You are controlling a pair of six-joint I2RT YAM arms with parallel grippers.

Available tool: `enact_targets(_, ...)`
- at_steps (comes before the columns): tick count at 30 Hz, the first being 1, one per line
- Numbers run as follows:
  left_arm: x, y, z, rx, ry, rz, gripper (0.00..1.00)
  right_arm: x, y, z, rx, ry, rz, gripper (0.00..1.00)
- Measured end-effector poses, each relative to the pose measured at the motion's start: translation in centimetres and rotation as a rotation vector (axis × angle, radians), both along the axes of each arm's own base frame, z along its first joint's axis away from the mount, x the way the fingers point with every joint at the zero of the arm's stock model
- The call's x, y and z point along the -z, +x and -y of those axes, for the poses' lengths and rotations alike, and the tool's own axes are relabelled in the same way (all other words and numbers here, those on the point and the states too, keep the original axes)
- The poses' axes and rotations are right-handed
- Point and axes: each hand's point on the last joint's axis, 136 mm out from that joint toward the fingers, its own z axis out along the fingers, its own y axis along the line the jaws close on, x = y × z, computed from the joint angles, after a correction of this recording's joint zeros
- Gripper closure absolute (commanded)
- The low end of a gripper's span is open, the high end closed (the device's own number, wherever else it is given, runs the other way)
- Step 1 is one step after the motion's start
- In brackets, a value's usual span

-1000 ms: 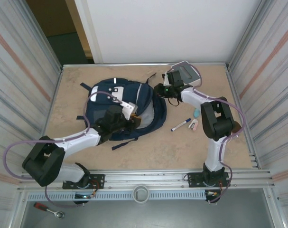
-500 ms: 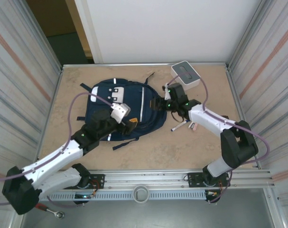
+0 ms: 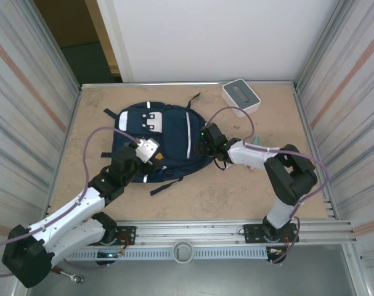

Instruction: Pack the student bag

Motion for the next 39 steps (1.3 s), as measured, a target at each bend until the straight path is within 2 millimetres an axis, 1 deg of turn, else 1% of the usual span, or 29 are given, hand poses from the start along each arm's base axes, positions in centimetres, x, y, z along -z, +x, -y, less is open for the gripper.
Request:
enact_targets(2,0.5,0.1,0.1,0.013,0.031,-0.004,0.23,0.1,2.0,0.7,0.037,-0.047,0.020,0.60)
enact_targets(5,0.8,0.0,0.5,0.053,0.066,0.003,0.23,0.1,4.9,1.9,0.082,-0.085,0.039,0.60)
enact_targets(8,1.2,-0.3,1.4,0.126,0.097,0.012,0.23,-0.5,6.2,2.4,0.083,-0.098,0.057,0.57)
enact_targets(10,2.0,-0.4,1.9,0.175,0.131,0.006,0.24,-1.0,6.3,2.6,0.066,-0.111,0.066,0.55)
enact_targets(14,4.3,-0.6,2.3,0.245,0.241,-0.013,0.23,-2.1,6.1,2.7,0.028,-0.138,0.076,0.51)
enact_targets(17,6.0,-0.7,2.0,0.289,0.332,-0.020,0.22,-3.8,5.7,2.5,0.006,-0.130,0.099,0.47)
enact_targets(18,6.5,-0.7,1.9,0.305,0.357,-0.026,0.22,-4.7,5.6,2.3,-0.002,-0.124,0.116,0.46)
enact_targets(21,7.4,-0.6,1.4,0.337,0.394,-0.041,0.22,-6.8,5.1,1.7,-0.020,-0.100,0.155,0.44)
enact_targets(22,7.8,-0.4,1.2,0.344,0.407,-0.047,0.22,-7.3,4.9,1.5,-0.025,-0.094,0.163,0.43)
enact_targets(24,8.7,-0.2,0.8,0.350,0.436,-0.067,0.24,-7.6,4.6,1.4,-0.033,-0.089,0.164,0.43)
enact_targets(27,10.4,-0.2,0.5,0.359,0.485,-0.119,0.27,-7.1,4.1,1.7,-0.039,-0.092,0.143,0.42)
enact_targets(30,11.2,0.1,0.1,0.353,0.523,-0.144,0.36,-6.4,2.9,1.7,-0.053,-0.066,0.109,0.41)
enact_targets(34,10.9,0.8,-0.2,0.333,0.536,-0.140,0.51,-5.2,0.5,0.8,-0.080,0.055,0.053,0.41)
enact_targets(36,10.7,1.0,-0.2,0.326,0.534,-0.136,0.58,-3.9,-0.8,0.5,-0.087,0.089,0.011,0.42)
enact_targets(39,10.6,1.0,-0.2,0.325,0.531,-0.134,0.69,-2.3,-2.0,0.7,-0.082,0.099,-0.040,0.42)
